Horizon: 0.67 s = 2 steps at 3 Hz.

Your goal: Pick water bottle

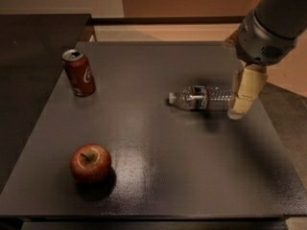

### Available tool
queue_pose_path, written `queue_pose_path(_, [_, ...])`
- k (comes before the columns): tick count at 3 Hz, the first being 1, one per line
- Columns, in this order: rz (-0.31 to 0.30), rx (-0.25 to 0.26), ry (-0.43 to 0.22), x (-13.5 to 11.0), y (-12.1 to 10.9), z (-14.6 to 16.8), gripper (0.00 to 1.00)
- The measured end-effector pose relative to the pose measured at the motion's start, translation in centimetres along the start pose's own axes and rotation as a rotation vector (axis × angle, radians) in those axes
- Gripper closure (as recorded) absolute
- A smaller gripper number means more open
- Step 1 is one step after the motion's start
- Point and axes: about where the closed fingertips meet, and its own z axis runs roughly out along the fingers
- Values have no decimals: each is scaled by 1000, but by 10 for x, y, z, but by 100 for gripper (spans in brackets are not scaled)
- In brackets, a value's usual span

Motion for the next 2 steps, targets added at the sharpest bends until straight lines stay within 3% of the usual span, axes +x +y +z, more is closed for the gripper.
queue_pose_path(2, [-76, -98, 8, -15, -21, 56, 0])
